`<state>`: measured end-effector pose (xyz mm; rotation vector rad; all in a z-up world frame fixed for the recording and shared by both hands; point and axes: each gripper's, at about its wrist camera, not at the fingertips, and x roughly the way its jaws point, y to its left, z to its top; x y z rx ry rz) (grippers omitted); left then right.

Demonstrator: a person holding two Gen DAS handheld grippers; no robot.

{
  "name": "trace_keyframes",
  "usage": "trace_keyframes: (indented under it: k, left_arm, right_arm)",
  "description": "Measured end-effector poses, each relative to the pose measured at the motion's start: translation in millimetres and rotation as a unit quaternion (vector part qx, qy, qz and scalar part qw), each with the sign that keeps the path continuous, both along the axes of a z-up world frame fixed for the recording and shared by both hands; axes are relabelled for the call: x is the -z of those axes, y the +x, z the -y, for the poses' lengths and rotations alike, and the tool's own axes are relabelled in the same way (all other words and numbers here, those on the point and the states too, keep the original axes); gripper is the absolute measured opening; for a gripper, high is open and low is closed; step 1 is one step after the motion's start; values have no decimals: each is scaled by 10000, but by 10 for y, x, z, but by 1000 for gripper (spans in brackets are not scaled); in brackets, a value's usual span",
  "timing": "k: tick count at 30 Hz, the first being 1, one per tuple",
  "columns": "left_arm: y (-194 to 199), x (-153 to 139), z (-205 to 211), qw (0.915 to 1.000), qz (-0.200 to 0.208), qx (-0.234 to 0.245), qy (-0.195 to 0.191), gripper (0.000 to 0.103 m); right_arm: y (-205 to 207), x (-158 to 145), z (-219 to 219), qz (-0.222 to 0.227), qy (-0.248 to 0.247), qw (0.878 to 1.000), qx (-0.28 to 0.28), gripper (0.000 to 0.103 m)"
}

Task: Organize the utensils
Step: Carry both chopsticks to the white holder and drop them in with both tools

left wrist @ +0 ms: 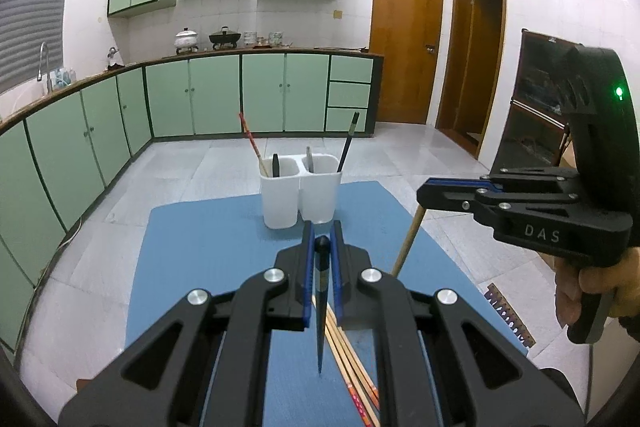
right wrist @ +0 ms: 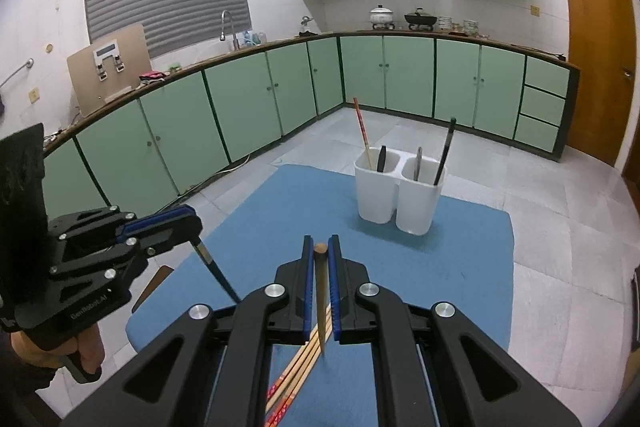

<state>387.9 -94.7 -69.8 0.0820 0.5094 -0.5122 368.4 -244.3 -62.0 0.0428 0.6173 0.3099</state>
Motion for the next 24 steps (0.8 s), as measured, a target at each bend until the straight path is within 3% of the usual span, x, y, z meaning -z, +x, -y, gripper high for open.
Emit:
trace_keyframes:
  k: [10,17,24]
  left_arm:
    - [327,-276,108,9997,163,190,40,7]
    - [1095,-761,189,9993,202,167,-250,7]
    - [1799,-1132,430,9976,593,-48,-347,7]
  right_arm:
    - [386,-402,79,159,-160,9997,19,7]
    - [1023,-917,240,399,-173,9986,308,7]
    - [1633,-1256,330,693,-397,9949,614,7]
